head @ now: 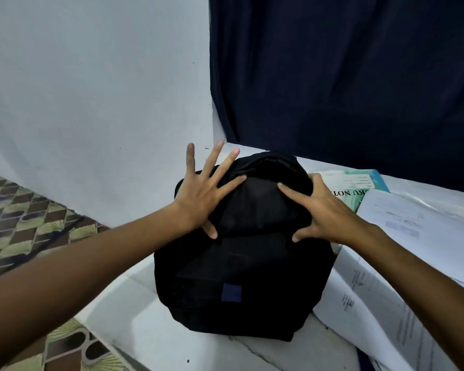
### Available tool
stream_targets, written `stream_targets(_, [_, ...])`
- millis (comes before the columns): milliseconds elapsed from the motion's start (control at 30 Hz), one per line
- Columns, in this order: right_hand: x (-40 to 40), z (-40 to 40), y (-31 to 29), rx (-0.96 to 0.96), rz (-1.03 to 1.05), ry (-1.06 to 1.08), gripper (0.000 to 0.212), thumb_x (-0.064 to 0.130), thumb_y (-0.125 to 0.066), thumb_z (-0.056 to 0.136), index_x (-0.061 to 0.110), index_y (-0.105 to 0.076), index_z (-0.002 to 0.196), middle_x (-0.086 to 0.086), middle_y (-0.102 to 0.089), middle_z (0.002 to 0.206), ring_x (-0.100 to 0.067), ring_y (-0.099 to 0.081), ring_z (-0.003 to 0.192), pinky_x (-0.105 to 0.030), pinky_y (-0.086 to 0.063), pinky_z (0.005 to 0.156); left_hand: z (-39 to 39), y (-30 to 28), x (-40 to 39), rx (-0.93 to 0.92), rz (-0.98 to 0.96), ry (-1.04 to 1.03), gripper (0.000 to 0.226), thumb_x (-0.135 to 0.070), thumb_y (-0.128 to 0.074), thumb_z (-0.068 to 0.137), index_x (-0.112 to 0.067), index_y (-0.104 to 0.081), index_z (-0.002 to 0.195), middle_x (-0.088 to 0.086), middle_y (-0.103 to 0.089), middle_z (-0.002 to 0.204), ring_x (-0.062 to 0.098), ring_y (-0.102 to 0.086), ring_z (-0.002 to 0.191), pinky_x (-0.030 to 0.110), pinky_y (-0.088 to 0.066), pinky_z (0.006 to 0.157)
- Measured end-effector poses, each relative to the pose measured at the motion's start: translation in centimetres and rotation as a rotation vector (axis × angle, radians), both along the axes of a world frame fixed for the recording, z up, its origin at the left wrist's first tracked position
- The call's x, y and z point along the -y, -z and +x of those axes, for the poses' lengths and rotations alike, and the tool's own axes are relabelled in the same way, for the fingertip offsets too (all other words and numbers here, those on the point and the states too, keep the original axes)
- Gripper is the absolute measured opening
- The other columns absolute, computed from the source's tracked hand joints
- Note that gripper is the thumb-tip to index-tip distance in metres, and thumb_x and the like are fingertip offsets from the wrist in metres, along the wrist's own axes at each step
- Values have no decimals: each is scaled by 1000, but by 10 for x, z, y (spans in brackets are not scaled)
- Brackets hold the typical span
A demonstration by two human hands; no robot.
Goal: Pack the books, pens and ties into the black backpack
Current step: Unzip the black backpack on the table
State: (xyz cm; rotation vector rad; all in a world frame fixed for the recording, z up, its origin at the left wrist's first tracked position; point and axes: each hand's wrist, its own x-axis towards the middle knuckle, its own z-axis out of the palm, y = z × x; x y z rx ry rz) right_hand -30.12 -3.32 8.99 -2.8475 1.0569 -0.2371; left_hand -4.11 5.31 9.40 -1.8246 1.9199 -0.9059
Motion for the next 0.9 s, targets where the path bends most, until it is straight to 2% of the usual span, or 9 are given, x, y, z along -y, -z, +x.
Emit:
stream_targets(67, [12,3,-1,-92,-147,52,126,49,-86,58,43,0,150,-7,-17,130,-26,-34,121,-32,-42,95,5,9,2,-9,-48,-14,149,-94,-54,42,-25,22,150,24,45,144,49,42,129,78,15,97])
stream_targets(133, [25,8,-1,-114,-211,85,133,49,-87,57,38,7,151,-10,-19,130,-28,-35,118,-36,-47,89,12,20,6,-49,-63,-26,151,-95,-52,43,-20,24,149,24,40,148,48,40,131,77,21,96])
stream_targets(300, [72,32,-5,-163,-292,157,137,55,-85,53,33,7,151,-14,-19,133,-30,-34,117,-39,-51,77,38,31,46,-158,-29,-131,153,-98,-48,41,-18,23,150,24,37,150,47,35,136,79,15,96])
stream_targets(400, [107,50,-7,-184,-305,199,135,60,-83,52,32,3,152,-15,-17,138,-32,-32,119,-41,-50,79,58,27,87,-211,19,-168,150,-100,-45,41,-23,23,150,23,37,151,48,37,134,79,14,95])
stream_targets(533, [158,64,0,-177,-250,274,131,64,-81,53,31,-3,153,-17,-14,144,-34,-31,124,-43,-48,85,79,25,137,-282,70,-215,132,-96,-44,55,-29,14,153,21,33,153,47,33,137,77,5,103])
stream_targets(700, [195,78,30,-210,-225,395,101,64,-74,64,32,-26,147,-17,-7,152,-35,-26,130,-45,-35,101,85,44,172,-404,73,-228,104,-77,-50,78,-28,-1,155,19,11,161,45,15,145,69,-5,111])
stream_targets(800, [190,89,57,-244,-226,344,79,48,-71,79,36,-30,146,-16,-7,155,-36,-22,134,-48,-30,106,80,64,171,-635,51,33,74,-68,-34,91,-30,-22,153,13,-17,161,36,-8,149,57,-14,117])
stream_targets(833, [187,90,64,-233,-207,291,71,40,-66,86,36,-29,147,-14,-11,155,-34,-23,135,-48,-29,108,78,71,168,-715,111,117,78,-74,-27,87,-31,-27,152,11,-21,160,32,-12,149,53,-14,119])
stream_targets(900, [180,87,76,-180,-111,184,55,32,-49,97,36,-29,148,-7,-21,156,-28,-25,138,-43,-26,111,78,84,160,-711,303,167,98,-88,-20,72,-34,-17,154,4,-11,163,25,-3,151,49,-5,121])
